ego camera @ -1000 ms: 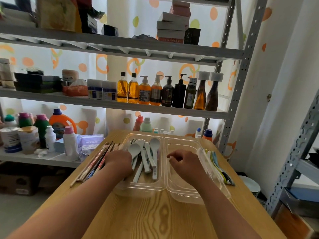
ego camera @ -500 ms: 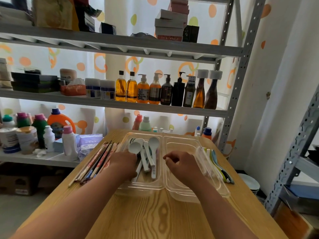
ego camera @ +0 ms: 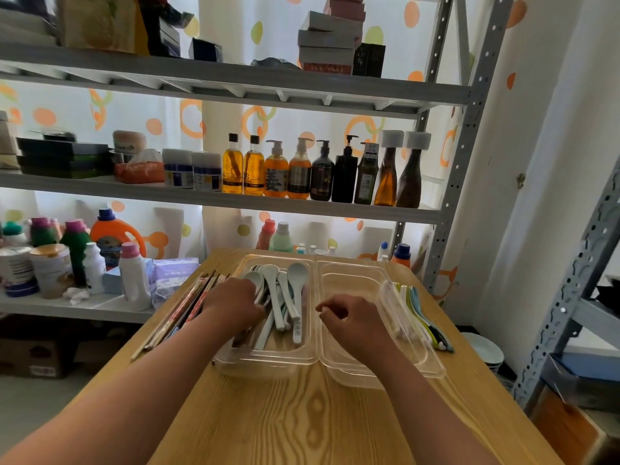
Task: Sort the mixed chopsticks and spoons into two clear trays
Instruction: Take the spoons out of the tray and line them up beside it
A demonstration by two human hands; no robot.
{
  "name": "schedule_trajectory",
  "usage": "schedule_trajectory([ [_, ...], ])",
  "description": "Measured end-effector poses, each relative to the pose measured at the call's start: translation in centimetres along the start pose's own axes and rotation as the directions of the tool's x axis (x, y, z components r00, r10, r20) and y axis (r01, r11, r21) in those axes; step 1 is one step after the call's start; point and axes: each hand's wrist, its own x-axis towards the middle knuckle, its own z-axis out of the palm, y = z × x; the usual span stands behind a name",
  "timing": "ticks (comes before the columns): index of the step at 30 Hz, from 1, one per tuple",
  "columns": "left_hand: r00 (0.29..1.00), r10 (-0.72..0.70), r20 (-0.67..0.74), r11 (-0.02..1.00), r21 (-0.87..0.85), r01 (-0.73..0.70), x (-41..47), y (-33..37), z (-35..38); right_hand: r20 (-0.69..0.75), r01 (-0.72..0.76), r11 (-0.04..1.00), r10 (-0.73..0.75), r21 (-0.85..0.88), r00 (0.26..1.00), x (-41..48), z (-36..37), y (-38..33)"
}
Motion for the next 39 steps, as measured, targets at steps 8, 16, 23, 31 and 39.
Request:
schedule_trajectory([
  [8, 0.996, 0.08, -0.034, 0.996, 0.031, -0.079, -0.6, 0.6, 0.1, 0.009, -0.013, 1.0, 0.013, 0.003, 1.0, 0.0, 0.0, 0.0],
  [16, 0.961, 0.048, 0.274, 0.971, 0.214, -0.109, -1.3, 2.3, 0.9, 0.002, 0.002, 1.0, -0.002, 0.004, 1.0, 0.1, -0.1, -0.1],
  [23, 0.983, 0.016, 0.181, 0.996, 0.079, -0.031, -0.9, 2.0, 0.8, -0.004, -0.009, 1.0, 0.009, 0.015, 1.0, -0.2, -0.6, 0.3],
  [31, 0.973, 0.154, 0.17, 0.977, 0.123, -0.176, -0.5, 3.9, 2.0, -0.013, -0.005, 1.0, 0.006, 0.019, 1.0, -0.4, -0.2, 0.1],
  [39, 0.973, 0.213, 0.092, 0.929, 0.288, -0.231, 0.2, 4.6, 2.3, -0.015, -0.008, 1.0, 0.008, 0.01, 1.0, -0.3, -0.3, 0.4],
])
